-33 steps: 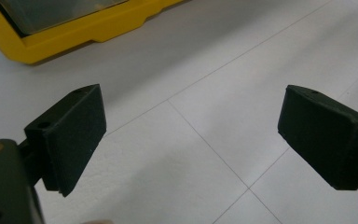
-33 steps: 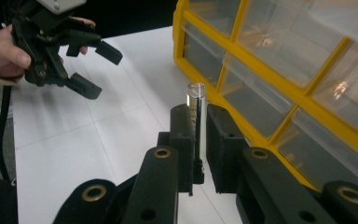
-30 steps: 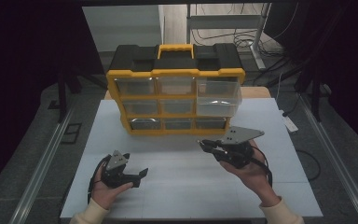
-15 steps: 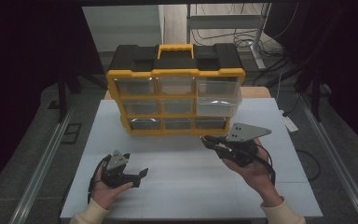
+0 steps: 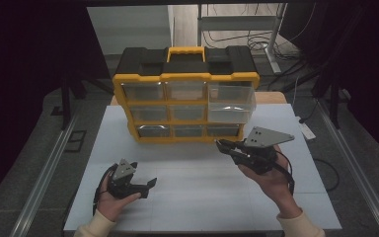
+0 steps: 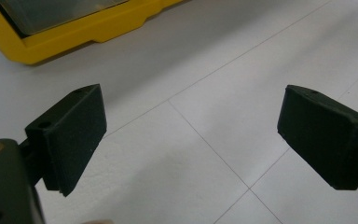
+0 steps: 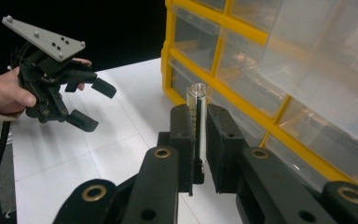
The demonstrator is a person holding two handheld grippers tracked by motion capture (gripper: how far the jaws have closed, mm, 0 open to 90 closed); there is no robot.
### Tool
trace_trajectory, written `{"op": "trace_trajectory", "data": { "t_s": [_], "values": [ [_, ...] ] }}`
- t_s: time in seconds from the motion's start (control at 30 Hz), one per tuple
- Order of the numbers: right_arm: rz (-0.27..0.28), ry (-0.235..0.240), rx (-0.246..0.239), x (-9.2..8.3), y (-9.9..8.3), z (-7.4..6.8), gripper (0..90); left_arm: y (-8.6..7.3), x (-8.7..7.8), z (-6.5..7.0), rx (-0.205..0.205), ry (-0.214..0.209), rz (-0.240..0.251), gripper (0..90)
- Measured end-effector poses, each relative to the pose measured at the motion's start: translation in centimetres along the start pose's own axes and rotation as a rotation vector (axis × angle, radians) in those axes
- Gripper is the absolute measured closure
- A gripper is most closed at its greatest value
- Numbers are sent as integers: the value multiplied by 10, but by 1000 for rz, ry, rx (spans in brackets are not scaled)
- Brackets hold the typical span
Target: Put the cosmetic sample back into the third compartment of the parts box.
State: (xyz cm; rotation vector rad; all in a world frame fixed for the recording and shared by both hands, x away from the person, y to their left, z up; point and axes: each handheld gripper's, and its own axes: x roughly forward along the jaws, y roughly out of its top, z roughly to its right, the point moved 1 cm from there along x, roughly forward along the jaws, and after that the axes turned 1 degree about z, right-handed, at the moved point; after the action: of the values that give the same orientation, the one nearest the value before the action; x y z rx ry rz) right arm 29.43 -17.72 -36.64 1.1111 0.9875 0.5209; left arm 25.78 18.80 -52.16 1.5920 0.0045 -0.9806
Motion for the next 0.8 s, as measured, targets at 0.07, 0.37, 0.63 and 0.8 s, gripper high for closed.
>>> {"op": "trace_trajectory", "data": {
  "t_s": [0.07, 0.37, 0.63, 0.8],
  "values": [
    [12, -5, 3, -2, 2, 1, 814, 0, -1, 0, -2, 2, 2, 86],
    [70, -11, 16, -8, 15, 1, 814, 4, -2, 2, 4, 0, 16, 86],
    [102, 20, 37, -13, 29, 5, 814, 4, -3, 2, 3, 0, 18, 86],
    [121, 17, 29, -17, 39, 7, 814, 4, -2, 3, 6, -5, 12, 84]
  ]
}}
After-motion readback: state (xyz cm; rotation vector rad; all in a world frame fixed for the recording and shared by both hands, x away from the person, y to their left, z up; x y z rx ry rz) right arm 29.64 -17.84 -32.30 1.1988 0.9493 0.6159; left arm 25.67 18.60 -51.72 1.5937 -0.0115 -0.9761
